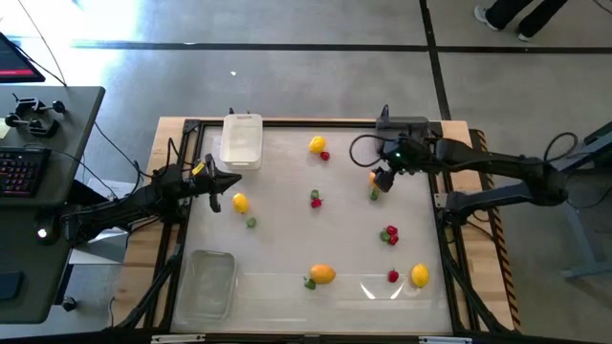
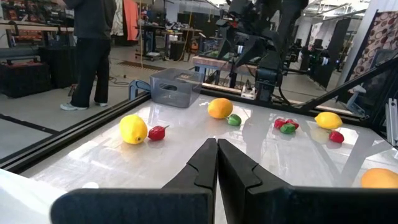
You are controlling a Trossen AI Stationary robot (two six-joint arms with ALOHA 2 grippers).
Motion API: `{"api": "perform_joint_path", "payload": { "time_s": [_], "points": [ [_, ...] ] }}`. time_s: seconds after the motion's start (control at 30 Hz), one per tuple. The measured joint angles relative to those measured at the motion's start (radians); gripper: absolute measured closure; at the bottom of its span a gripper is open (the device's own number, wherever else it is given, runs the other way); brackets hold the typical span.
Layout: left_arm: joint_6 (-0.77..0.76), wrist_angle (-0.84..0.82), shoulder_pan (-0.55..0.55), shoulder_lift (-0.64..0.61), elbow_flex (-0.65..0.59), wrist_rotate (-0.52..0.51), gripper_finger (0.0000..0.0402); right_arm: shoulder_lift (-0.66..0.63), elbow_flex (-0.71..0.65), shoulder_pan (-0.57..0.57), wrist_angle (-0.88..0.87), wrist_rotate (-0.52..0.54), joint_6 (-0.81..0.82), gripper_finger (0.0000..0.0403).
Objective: Sort produce into baskets
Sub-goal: Put the lemon into the white bin
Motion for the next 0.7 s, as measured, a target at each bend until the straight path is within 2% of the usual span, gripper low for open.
{"api": "perform_joint_path", "payload": {
  "time_s": [0.13, 0.33, 0.57, 0.7],
  "points": [
    [0.0, 0.0, 0.0, 0.0, 0.0, 0.0, 0.0401, 0.069, 0.05, 0.0, -0.066, 0.0, -0.022, 0.0107],
    [0.0, 0.0, 0.0, 0.0, 0.0, 0.0, 0.0401, 0.139, 0.056, 0.0, -0.051, -0.005, -0.081, 0.0107],
    [0.0, 0.0, 0.0, 0.0, 0.0, 0.0, 0.0401, 0.225, 0.055, 0.005, -0.023, -0.109, -0.138, 0.0107],
    [0.0, 0.0, 0.0, 0.0, 0.0, 0.0, 0.0401, 0.267, 0.055, 0.033, -0.025, -0.116, -0.2, 0.0107]
  ]
}}
